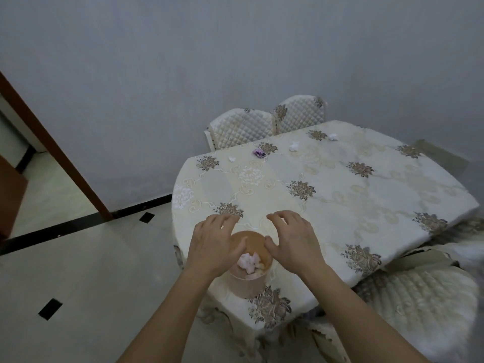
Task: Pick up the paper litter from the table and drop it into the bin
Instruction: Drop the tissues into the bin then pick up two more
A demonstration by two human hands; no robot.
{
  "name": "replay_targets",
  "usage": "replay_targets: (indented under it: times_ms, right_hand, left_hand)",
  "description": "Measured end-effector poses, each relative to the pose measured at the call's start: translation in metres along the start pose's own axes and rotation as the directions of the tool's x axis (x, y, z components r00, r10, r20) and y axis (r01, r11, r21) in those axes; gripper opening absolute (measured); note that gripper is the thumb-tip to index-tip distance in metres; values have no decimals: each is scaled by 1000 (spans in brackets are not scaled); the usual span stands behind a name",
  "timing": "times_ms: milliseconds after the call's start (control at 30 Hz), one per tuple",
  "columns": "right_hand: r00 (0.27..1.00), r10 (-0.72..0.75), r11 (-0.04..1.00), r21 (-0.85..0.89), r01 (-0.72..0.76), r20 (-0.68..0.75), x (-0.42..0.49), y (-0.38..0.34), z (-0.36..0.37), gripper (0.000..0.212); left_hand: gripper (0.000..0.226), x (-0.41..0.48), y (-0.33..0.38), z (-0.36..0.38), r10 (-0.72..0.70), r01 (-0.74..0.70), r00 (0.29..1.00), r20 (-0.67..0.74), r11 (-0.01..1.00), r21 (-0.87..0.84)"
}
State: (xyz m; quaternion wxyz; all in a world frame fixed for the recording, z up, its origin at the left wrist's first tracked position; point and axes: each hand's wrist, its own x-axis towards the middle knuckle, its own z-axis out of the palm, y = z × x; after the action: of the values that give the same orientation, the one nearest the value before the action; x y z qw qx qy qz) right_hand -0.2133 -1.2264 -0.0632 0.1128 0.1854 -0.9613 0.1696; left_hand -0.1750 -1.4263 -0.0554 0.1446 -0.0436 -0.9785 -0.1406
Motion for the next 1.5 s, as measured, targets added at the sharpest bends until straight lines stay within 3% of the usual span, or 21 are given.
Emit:
replay_targets:
  times_ms: [300, 533, 700, 1000, 1300, 1500]
  right_hand:
    - [995, 83, 990, -112, -89, -59, -9, 26, -44, 47]
    - [936, 311, 929, -157, -336, -164, -52, 59, -81, 46]
    - [835, 492, 824, -175, -538, -248, -110, 79, -107, 44]
    - [564, 759, 545, -158, -824, -325, -246, 93, -136, 46]
    - [385, 840, 390, -67, -918, -382, -329, 121, -147, 48]
    - [321, 859, 337, -30, -941, -398, -367, 190, -162, 47]
  left_hand:
    - [51, 35, 36, -6, 101, -102, 995, -23, 995, -13]
    - [51, 57, 97, 9, 320, -319, 947, -4, 944, -80]
    - [49, 57, 147, 25, 514, -510, 858, -13, 847, -148]
    - [49, 7, 251, 53, 765, -732, 644, 15, 621, -278]
    - [49, -28, 334, 83, 865, -815, 500, 36, 484, -320]
    - [51, -26, 415, 112, 897, -849, 442, 33, 429, -309]
